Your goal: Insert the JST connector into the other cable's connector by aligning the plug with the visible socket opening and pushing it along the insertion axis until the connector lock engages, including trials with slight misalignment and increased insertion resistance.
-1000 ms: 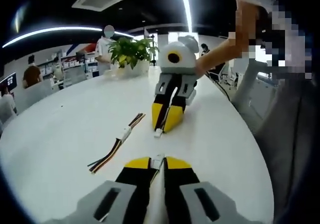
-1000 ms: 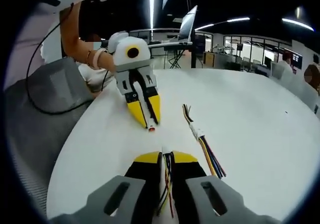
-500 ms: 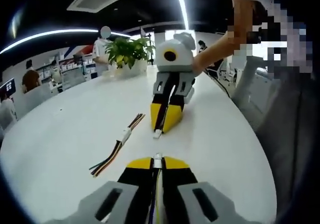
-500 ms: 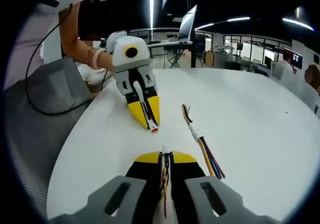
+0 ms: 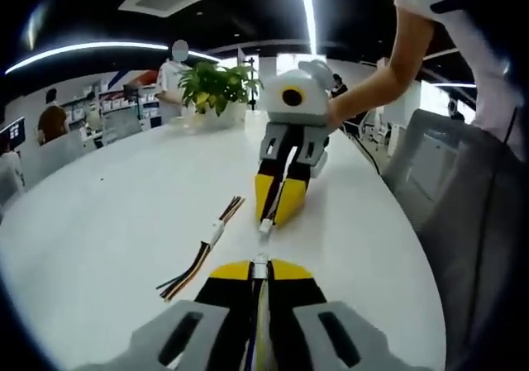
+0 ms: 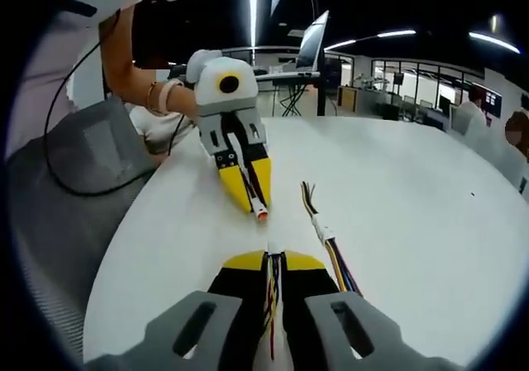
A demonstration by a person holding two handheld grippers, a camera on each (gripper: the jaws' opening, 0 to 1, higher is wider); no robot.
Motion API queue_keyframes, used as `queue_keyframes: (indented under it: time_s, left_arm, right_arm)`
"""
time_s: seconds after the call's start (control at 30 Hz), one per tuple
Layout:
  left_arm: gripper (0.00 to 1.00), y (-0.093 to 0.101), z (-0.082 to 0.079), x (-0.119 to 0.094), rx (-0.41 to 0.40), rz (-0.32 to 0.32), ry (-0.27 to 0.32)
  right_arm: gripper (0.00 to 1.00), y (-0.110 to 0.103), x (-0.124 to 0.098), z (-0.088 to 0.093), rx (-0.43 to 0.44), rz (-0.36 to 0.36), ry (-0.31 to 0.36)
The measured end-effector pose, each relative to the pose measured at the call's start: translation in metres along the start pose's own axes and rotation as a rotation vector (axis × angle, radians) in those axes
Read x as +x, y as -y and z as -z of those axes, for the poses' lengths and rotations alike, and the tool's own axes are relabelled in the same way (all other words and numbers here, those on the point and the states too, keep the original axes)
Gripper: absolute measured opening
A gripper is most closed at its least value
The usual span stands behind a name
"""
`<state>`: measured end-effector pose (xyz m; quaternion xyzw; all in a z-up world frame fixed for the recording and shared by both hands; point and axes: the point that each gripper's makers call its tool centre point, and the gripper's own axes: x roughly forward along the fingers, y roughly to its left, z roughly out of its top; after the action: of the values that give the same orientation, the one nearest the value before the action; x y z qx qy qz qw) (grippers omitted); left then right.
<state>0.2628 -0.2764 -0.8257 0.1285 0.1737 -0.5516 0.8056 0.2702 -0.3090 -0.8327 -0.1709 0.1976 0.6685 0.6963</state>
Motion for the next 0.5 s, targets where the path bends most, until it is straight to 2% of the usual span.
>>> queue_keyframes:
  time_s: [0.17, 0.5]
  left_arm:
    - [0.00, 0.000, -0.005, 0.002, 0.028, 0.023, -0.004]
    - [0.00, -0.002, -0.010, 0.003, 0.068, 0.043, -0.009]
  right_arm:
    - [0.02, -0.001, -0.003, -0.010, -0.019, -0.012, 0.006]
    - [0.02, 0.002, -0.003, -0.018, -0.024, -0.043, 0.004]
